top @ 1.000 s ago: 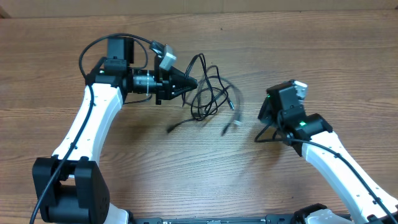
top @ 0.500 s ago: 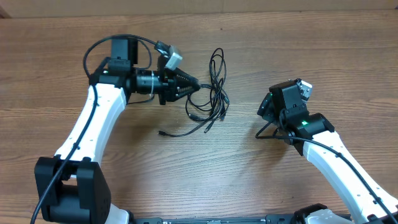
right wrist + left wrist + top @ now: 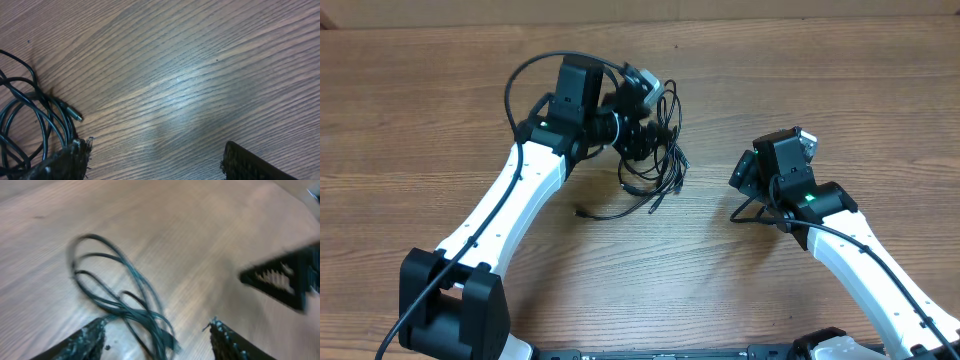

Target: Untangle cables

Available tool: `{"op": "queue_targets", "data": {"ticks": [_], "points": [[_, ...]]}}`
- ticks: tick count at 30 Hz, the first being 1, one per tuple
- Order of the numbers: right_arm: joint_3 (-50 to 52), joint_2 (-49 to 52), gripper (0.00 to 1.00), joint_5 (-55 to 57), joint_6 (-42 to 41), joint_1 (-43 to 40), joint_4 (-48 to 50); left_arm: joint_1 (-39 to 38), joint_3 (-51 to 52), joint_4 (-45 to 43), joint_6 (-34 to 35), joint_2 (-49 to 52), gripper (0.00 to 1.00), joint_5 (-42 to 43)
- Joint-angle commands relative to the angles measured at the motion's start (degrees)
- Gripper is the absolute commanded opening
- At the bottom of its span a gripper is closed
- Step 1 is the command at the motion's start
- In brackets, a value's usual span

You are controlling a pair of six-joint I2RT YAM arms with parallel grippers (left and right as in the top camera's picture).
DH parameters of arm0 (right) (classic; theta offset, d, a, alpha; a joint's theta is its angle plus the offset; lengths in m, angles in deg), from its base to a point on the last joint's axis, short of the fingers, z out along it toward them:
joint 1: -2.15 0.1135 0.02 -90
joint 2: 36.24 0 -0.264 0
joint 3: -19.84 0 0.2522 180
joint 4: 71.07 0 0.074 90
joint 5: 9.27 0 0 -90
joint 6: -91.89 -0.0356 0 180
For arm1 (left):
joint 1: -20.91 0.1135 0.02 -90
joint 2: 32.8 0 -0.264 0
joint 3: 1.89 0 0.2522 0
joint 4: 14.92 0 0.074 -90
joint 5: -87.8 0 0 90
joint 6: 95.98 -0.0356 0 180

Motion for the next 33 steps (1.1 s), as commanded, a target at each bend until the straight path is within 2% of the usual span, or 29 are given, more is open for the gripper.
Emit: {"op": "queue_targets", "data": {"ticks": [1, 4, 9, 11, 17, 21, 23, 24, 28, 33], "points": [[0.4, 0.1, 0.84, 0.0, -0.2, -0.1, 0.3, 0.3, -1.1, -2.3, 8.2, 2.8, 0.7, -6.2], [0.5, 0.1, 0.84, 0.0, -0.2, -0.1, 0.3, 0.2, -1.1, -3.9, 10.3, 5.9, 0.67, -4.1], [0.5, 0.1, 0.85, 0.0, -0.2, -0.1, 0.3, 0.2, -1.1, -5.9, 10.3, 9.8, 0.57, 5.2], [0.5, 0.1, 0.85, 0.0, -0.2, -0.1, 0.3, 0.2, -1.1, -5.8, 10.3, 10.3, 0.51, 6.4], [0.9, 0.2, 0.88, -0.2, -0.2, -0.1, 1.3, -1.4, -1.1, -5.7, 10.3, 10.6, 0.43, 7.5], [0.9, 0.2, 1.0, -3.2, -0.2, -0.1, 1.5, -3.4, -1.1, -6.4, 10.3, 11.1, 0.19, 6.4], [0.9, 0.2, 1.0, -5.3, -0.2, -0.1, 1.4, -3.6, -1.1, -6.5, 10.3, 11.1, 0.06, 5.8], [0.9, 0.2, 1.0, -6.1, -0.2, -0.1, 1.4, -3.6, -1.1, -6.9, 10.3, 11.1, 0.04, 5.9], [0.9, 0.2, 1.0, -7.6, -0.2, -0.1, 2.9, -3.0, -1.6, -7.1, 10.4, 10.4, 0.04, 6.1], [0.9, 0.2, 1.0, -19.3, -0.2, -0.1, 10.5, -1.5, -5.6, -1.4, 10.8, 6.6, 0.04, 9.1]]}}
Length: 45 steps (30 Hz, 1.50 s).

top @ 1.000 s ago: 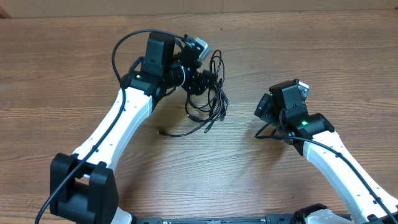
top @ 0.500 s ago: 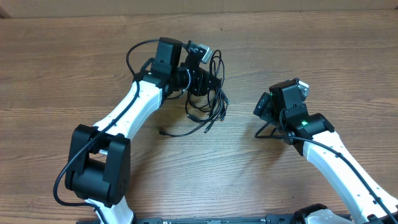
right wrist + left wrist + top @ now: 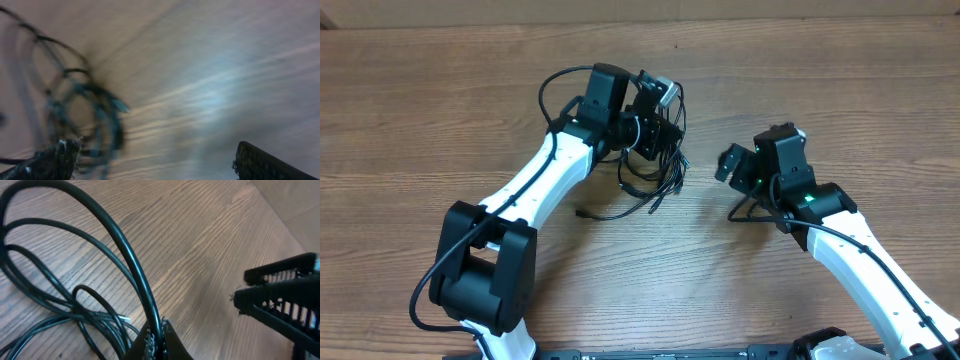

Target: Untangle cables

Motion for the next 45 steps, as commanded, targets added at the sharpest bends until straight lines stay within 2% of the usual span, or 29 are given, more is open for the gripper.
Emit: {"op": "queue_targets", "data": {"ticks": [1, 4, 13, 21, 23, 24, 28, 31, 35, 39, 45], "points": [[0.4, 0.1, 1.0, -11.3, 0.0, -0.1, 4.7, 1.1, -4.7, 3.2, 0.0, -4.5, 0.04, 2.5], [0.4, 0.1, 1.0, -16.7, 0.0, -0.1, 10.4, 1.4, -7.0, 7.1, -1.2, -7.9, 0.04, 2.3], [0.4, 1.2, 1.0, -17.4, -3.8, 1.3, 18.9, 1.3, -8.7, 8.4, 0.7, -16.1, 0.04, 2.7], [0.4, 12.7, 1.0, -14.3, -4.4, 7.0, 32.6, 1.4, -9.9, 5.2, 2.4, -19.3, 0.04, 6.3], [0.4, 15.8, 0.94, -10.4, -4.5, 7.5, 33.2, 1.7, -11.8, 6.0, 2.5, -19.9, 0.04, 6.2], [0.3, 16.9, 0.91, -8.6, -4.5, 7.5, 33.1, 2.0, -12.8, 6.1, 2.4, -20.1, 0.04, 6.1], [0.3, 18.9, 0.89, 0.4, -4.5, 7.2, 29.7, 5.2, -19.0, 7.4, 2.5, -20.4, 0.04, 5.1], [-0.1, 18.9, 0.81, 9.0, -4.7, 5.9, 23.9, 9.0, -23.3, 8.2, 2.8, -20.4, 0.04, 5.0], [-0.3, 18.9, 0.79, 17.3, -8.7, 1.3, 13.6, 15.4, -26.0, 8.7, 3.6, -20.4, 0.04, 5.0], [-0.3, 18.9, 0.78, 18.3, -9.6, -6.9, 7.3, 22.1, -26.2, 9.4, 3.8, -20.4, 0.04, 5.1], [-0.2, 18.9, 0.82, 18.3, -5.7, -18.5, 5.2, 29.4, -26.3, 9.0, 2.6, -20.4, 0.04, 3.6]]}}
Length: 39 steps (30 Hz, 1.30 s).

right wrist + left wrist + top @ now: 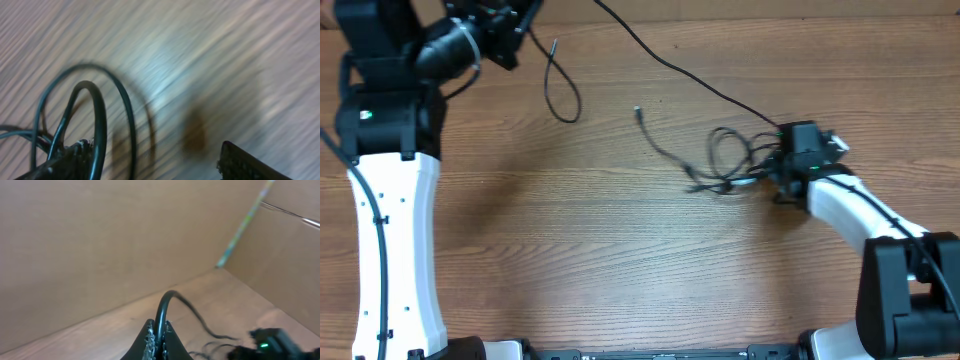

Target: Untangle cables

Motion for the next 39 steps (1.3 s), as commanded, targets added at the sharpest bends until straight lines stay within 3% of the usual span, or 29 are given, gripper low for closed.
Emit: {"op": "queue_targets", "data": {"ticks": [1, 12, 16, 20, 29, 39], "points": [[-0.2, -0.2, 0.84, 2.8, 1.6, -5.7, -0.5, 3.8, -1.5, -1.0, -0.3, -0.8, 0.04, -2.2], [-0.2, -0.2, 0.85, -3.2, 1.8, -21.5, -1.9, 17.6, -1.5, -1.8, -1.7, 0.0, 0.04, -11.8], [-0.2, -0.2, 0.89, -5.6, 1.7, -21.8, -1.8, 19.7, -1.5, -0.9, -4.1, 1.2, 0.04, -11.8], [-0.2, -0.2, 1.0, -8.2, 1.7, -21.3, -1.8, 19.6, -1.5, 0.7, -5.9, 3.3, 0.04, -11.1], [-0.2, -0.2, 1.0, -8.4, 1.7, -21.4, -2.3, 19.6, -1.5, 5.5, -5.4, 8.6, 0.04, -11.0], [-0.2, -0.2, 1.0, -8.4, 1.7, -21.4, -2.3, 19.6, -1.5, 5.1, -7.0, 13.1, 0.04, -11.6]]}}
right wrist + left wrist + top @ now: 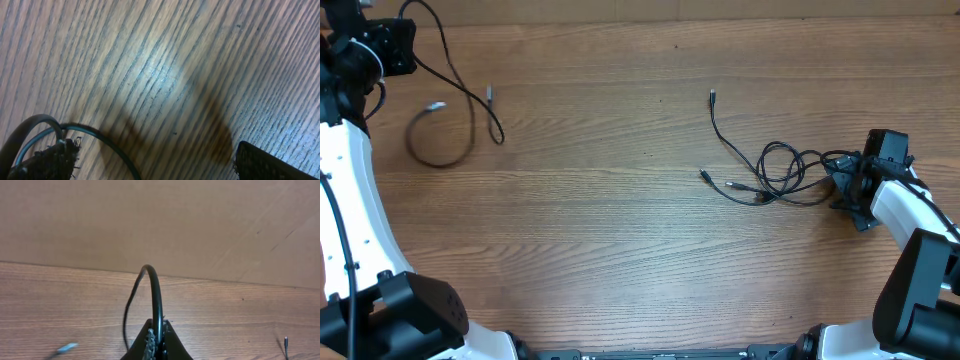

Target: Untangle cables

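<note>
One black cable (pixel 470 92) lies apart at the far left, with a loop and a pale plug on the wood. My left gripper (pixel 395 40) is shut on it there. In the left wrist view the strand (pixel 156 295) arcs up out of the shut gripper (pixel 158 332). The remaining tangle (pixel 782 170) of black cables lies at the right. My right gripper (pixel 848 185) sits at its right end, low on the table. In the right wrist view the gripper (pixel 155 162) is open, and a cable loop (pixel 95 134) curves beside the left finger (pixel 50 160).
A brown cardboard wall (pixel 160 225) rises behind the wooden table (pixel 620 240). A loose plug end (pixel 712 95) of the tangle reaches toward the middle back. A pale connector (pixel 65 348) lies on the wood below the left gripper.
The cable held by my left gripper no longer stretches to the tangle; it lies wholly at the far left. The left gripper is farther left. The right gripper and tangle are farther right.
Both grippers stood open by one tangle in the middle. Then the left was shut on a strand of it. Then it held that strand at the back left while the right sat at the tangle, further right. Now one cable lies separate on the left.
</note>
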Available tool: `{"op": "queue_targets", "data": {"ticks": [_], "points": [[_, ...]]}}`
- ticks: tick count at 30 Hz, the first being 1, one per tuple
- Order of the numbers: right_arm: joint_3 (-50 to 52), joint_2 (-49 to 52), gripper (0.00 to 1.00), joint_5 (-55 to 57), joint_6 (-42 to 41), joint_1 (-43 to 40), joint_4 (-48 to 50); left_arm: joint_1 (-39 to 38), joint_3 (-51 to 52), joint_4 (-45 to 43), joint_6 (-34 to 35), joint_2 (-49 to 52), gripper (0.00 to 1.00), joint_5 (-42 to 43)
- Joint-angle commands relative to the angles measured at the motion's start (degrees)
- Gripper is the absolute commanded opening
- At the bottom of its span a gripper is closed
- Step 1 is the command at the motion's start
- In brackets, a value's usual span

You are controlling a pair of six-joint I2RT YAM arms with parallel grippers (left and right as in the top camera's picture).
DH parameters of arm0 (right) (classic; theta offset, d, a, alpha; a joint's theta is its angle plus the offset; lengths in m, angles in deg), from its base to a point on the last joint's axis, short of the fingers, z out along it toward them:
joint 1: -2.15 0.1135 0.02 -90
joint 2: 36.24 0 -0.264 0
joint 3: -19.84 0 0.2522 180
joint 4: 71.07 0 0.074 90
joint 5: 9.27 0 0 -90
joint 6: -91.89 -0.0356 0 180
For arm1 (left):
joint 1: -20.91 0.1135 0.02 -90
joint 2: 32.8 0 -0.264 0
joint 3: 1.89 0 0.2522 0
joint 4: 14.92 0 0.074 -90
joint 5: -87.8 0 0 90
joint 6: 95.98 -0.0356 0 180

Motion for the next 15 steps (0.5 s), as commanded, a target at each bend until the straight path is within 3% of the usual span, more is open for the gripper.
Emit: {"op": "queue_targets", "data": {"ticks": [1, 7, 15], "points": [[-0.2, -0.2, 1.0, -0.2, 0.2, 0.3, 0.3, -0.1, -1.3, -1.0, -2.3, 2.2, 0.04, -0.8], [-0.2, -0.2, 1.0, -0.2, 0.2, 0.3, 0.3, -0.1, -1.3, -8.5, -2.6, 5.6, 0.04, -10.4], [-0.2, -0.2, 1.0, -0.2, 0.2, 0.3, 0.3, -0.1, -4.0, -33.3, -2.9, 6.1, 0.04, -23.6]]}}
